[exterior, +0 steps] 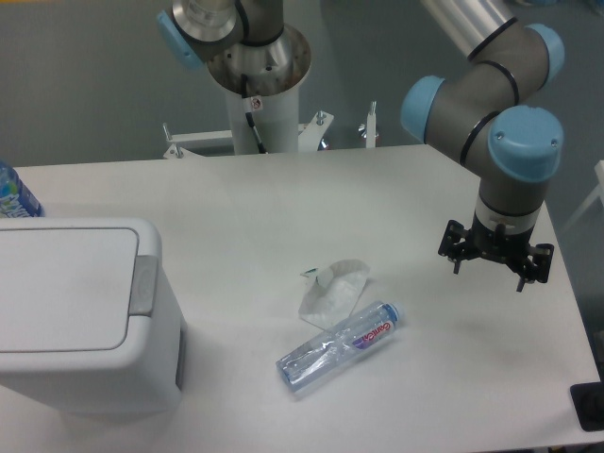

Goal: Open the trash can
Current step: 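Move the open gripper over to the white trash bin's lid edge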

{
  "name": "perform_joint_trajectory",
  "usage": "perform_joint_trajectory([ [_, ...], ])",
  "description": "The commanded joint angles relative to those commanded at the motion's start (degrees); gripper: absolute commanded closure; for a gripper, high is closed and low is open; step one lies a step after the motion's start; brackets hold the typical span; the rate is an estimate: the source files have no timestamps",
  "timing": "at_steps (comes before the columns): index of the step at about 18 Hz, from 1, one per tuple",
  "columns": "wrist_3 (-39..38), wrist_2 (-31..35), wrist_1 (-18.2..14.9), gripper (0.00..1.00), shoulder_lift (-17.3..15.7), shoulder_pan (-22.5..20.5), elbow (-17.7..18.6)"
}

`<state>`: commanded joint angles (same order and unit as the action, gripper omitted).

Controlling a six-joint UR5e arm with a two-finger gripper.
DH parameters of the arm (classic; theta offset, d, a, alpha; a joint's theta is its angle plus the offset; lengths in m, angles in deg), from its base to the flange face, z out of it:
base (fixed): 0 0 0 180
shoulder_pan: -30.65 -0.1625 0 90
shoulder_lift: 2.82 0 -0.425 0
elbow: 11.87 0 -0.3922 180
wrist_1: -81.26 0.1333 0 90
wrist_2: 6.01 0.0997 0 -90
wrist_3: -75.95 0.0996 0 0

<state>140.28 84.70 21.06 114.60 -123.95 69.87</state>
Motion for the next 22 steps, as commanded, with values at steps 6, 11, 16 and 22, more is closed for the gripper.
perform_joint_trajectory([
  [6,-0.5,-5.4,0.0,0.00,-1.6,0.6,0.0],
  [11,-9.3,-6.9,-0.5,0.00,-2.7,1.9,1.3],
  [16,-21.0,-16.4,0.0,0.00,-4.4,4.6,1.5],
  [22,-35.9,-26.7,0.1,0.00,-7.5,8.0,-0.3],
])
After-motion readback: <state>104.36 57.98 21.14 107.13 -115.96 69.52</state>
